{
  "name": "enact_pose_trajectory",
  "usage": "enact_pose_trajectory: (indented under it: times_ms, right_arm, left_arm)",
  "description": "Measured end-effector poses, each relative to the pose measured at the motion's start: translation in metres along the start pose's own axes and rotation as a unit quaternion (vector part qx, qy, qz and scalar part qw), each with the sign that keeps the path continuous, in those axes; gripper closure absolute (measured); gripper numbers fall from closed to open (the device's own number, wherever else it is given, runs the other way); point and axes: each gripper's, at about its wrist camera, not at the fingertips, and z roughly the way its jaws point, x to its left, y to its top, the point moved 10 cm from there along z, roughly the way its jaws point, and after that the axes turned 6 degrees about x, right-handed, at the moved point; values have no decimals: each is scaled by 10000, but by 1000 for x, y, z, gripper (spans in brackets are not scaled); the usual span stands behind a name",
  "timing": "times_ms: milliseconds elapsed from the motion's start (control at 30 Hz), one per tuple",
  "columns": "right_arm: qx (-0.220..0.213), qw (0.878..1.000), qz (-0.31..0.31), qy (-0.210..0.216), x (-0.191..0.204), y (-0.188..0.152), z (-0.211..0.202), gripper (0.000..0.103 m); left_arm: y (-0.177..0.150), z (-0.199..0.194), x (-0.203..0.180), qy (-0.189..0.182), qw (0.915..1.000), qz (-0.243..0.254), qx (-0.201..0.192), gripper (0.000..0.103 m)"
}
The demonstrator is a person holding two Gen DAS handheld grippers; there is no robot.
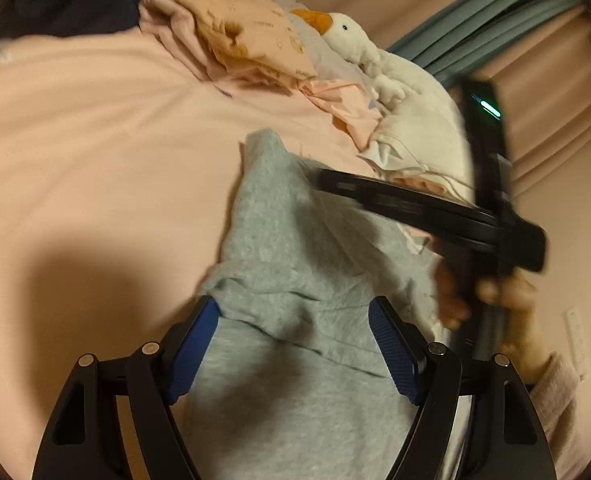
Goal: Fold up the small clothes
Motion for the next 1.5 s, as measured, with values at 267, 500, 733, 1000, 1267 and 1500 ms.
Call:
enact_pose_trajectory:
  times_ms: [267, 500, 733, 1000, 1267, 1500]
  right_arm:
    - [-771, 9913, 977, 426, -55, -96, -94, 75]
    - [-462, 9937, 965, 320, -42, -164, -75, 81]
    - [-738, 9782, 1899, 395, -66, -192, -100, 74]
    - [-1240, 9444, 3019, 404, -59, -323, -181, 44]
    - [-1049, 9121, 3964, 66, -59, -456, -197, 43]
    - [-1226, 9000, 4097, 842, -27, -473, -185, 43]
  left_arm:
    - [3, -22, -30, 146, 9963, 841, -71, 25]
    - [-28, 44, -43, 683, 9834, 1537, 673, 25]
    - [-40, 9, -36, 673, 9870, 1320, 631, 25]
    - [-104, -56, 0, 349, 9946, 687, 702, 22]
    - [-155, -71, 6, -135, 9952, 270, 933, 22]
    - [-181, -70, -14, -401, 9928, 456, 1035, 22]
